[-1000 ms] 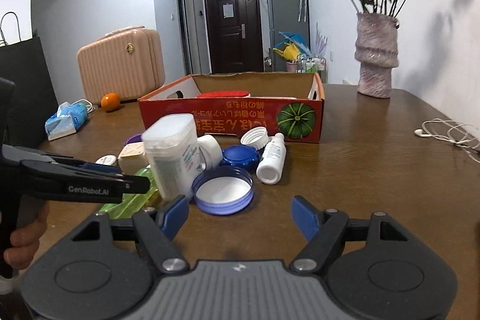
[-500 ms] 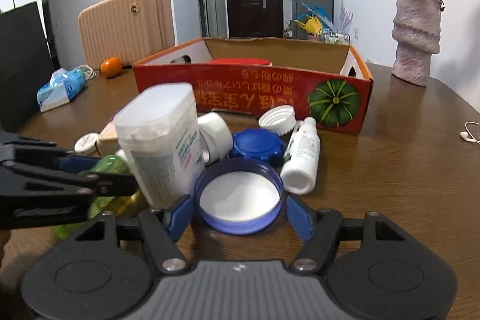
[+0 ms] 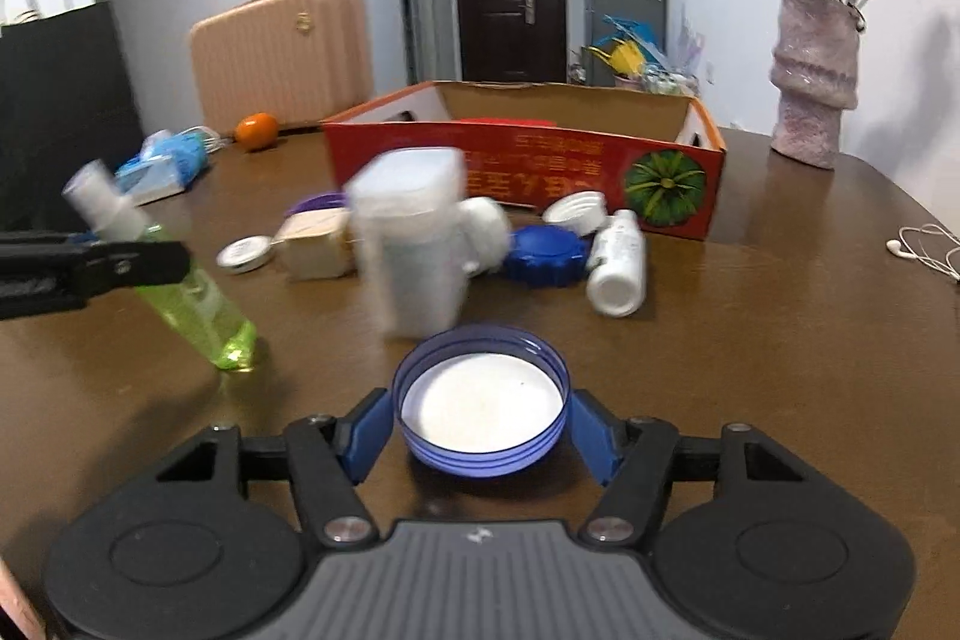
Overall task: Organize rigid objects
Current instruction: 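Grasp the green spray bottle with the left gripper while the right gripper grasps the blue-rimmed lid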
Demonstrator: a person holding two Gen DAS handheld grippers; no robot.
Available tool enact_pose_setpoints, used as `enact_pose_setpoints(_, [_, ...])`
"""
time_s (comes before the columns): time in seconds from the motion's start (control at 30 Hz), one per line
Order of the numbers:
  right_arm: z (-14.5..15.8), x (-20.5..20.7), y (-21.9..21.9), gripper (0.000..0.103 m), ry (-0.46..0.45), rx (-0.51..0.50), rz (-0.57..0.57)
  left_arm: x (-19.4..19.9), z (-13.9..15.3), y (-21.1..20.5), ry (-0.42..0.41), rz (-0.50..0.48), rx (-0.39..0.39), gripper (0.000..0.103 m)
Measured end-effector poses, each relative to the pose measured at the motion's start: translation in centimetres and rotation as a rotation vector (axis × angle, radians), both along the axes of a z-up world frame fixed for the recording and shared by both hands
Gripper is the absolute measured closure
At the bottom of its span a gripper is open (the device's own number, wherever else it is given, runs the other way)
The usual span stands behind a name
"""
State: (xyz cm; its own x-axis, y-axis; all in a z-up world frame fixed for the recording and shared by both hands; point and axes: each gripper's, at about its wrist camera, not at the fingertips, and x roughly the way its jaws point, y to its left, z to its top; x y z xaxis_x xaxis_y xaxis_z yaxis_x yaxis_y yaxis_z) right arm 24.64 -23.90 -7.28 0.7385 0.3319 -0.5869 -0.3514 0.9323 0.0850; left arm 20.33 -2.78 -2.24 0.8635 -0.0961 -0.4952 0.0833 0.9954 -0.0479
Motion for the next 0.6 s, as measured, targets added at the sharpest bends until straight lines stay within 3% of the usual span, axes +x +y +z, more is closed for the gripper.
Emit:
enact_pose_setpoints(0.23, [0.1, -3.3, 2.4, 0.039, 0.008, -0.016, 0.046, -1.1, -0.5, -0.4, -0.048, -0.027, 0.043, 0.072])
enact_pose_setpoints(0.6, [-0.4, -2.4, 3.0, 0.038, 0.020, -0.037, -0.023, 0.0, -0.9, -1.1, -0.062, -0.054, 0.065, 0.071])
